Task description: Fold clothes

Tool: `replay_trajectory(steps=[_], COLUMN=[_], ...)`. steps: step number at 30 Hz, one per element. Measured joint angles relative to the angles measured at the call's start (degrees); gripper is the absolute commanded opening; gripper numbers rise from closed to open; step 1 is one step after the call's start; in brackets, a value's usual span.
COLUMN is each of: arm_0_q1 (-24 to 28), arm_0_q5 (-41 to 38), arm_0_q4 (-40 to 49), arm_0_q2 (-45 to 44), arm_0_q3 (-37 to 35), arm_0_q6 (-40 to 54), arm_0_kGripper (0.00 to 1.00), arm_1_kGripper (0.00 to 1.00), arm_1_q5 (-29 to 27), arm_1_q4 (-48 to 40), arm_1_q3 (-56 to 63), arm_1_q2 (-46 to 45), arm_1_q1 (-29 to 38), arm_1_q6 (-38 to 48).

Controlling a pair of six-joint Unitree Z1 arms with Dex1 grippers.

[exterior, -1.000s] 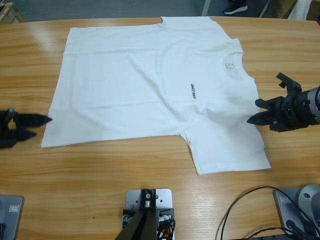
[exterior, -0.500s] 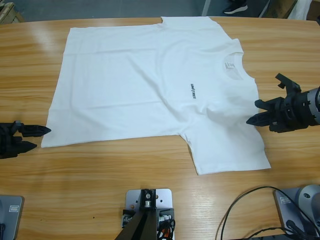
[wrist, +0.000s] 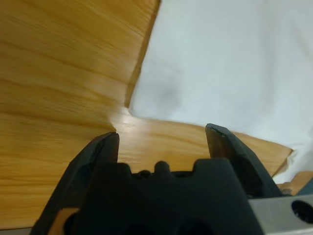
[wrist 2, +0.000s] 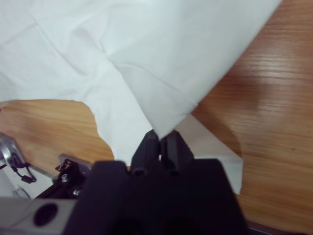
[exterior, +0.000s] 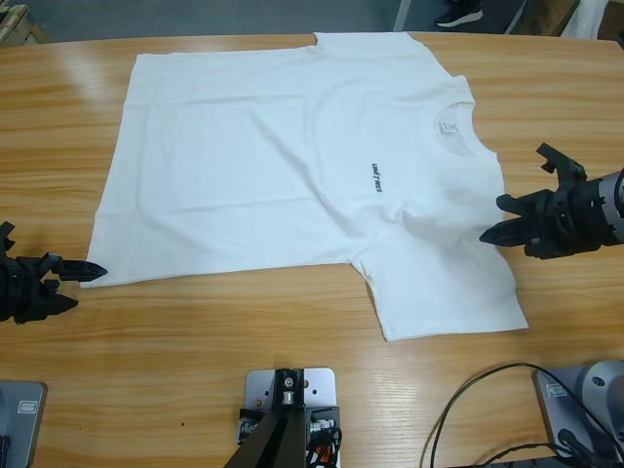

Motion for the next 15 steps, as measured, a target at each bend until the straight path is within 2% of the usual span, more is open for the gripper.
replay_trajectory(steps=[13,15], arm_0_q1=[0.0,0.0], arm_0_q5=[1.1,1.1], arm_0_q4=[-8.1,-9.6], arm_0_q2=[3.9,4.5], arm_0_q3=[0.8,1.1], arm_0_q6=[-0.3,-0.3], arm_0_kGripper=[0.688,0.659], arm_1_kGripper=[0.0,0.0], arm_1_q5=[0.1,0.1], arm_1_q4=[-0.2,-0.2], arm_1_q3=[0.0,0.0], arm_1_q2=[0.0,0.0], arm_1_q1=[0.0,0.0], arm_1_q6=[0.0,0.0])
